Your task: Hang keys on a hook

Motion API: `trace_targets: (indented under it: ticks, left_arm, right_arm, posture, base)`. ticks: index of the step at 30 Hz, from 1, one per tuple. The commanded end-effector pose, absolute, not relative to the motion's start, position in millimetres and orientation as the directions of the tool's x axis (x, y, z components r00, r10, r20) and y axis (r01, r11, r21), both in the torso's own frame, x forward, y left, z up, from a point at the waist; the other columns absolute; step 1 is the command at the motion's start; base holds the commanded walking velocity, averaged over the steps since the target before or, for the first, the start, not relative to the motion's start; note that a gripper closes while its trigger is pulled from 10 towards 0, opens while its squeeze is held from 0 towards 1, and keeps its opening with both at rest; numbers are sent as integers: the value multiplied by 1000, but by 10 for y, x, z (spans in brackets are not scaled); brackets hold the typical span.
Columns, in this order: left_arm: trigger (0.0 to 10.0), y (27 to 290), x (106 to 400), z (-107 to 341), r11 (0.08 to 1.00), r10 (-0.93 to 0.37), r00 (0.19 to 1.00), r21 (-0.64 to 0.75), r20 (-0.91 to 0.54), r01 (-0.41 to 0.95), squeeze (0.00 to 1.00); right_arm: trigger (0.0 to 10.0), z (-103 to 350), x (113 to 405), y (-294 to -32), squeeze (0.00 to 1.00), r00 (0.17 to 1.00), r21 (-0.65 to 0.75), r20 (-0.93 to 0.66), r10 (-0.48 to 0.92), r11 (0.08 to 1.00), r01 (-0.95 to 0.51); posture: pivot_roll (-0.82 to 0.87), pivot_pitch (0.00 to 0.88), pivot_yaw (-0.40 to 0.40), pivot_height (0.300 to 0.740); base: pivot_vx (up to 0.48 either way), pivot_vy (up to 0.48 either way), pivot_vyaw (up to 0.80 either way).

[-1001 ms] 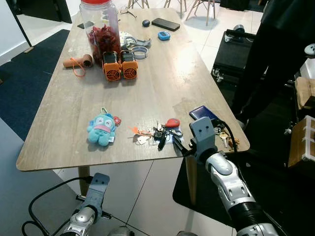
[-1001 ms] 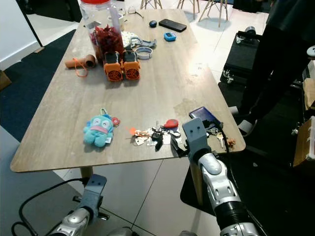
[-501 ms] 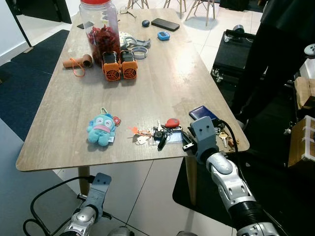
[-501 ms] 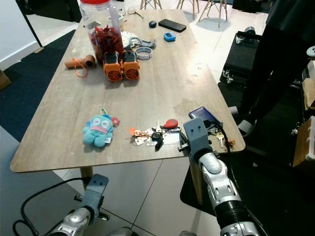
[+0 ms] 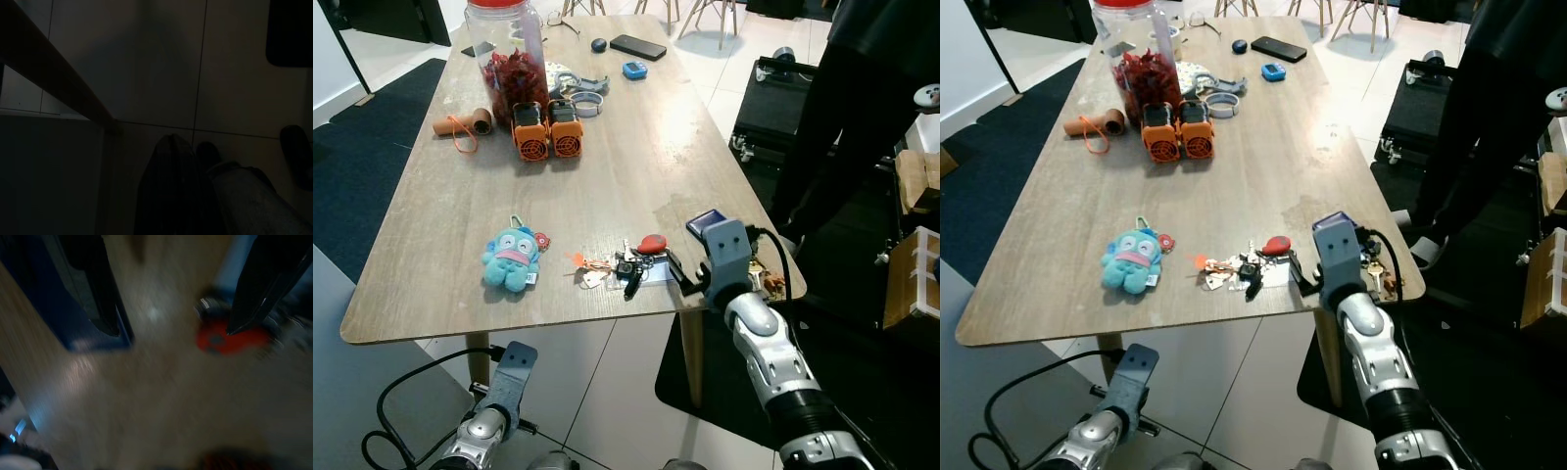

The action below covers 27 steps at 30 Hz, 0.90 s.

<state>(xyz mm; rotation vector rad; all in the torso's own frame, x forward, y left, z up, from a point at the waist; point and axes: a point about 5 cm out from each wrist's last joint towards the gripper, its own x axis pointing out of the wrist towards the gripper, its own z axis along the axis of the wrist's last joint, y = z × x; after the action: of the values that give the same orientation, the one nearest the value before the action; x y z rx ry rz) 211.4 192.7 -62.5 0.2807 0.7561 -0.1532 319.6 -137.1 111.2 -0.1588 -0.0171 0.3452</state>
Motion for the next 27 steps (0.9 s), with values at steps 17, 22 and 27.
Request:
trace_targets:
  ticks: [17,22,27]
  left_arm:
    - [10000,1977,2049,-660,949,-20,700,208,-714,239,0]
    - [10000,1979,2043,-662,948,-21,699,209,-715,241,0]
    - [10000,1978,2037,-665,948,-20,699,209,-715,241,0]
  right_arm:
    - [10000,1063,3204,-1139,0,875,-211,-42,483,851,-480]
    - [10000,968,3199,-1113,0,862,-214,-98,497,836,-506]
    - [10000,938,3207,-1105,0,869,-209,-112,483,843,-495]
  posture:
    - [66,65,7,740]
    - [66,66,7,740]
    - [67,67,5,740]
  base:
    - [0,0,0]
    - [0,0,0]
    - [0,0,0]
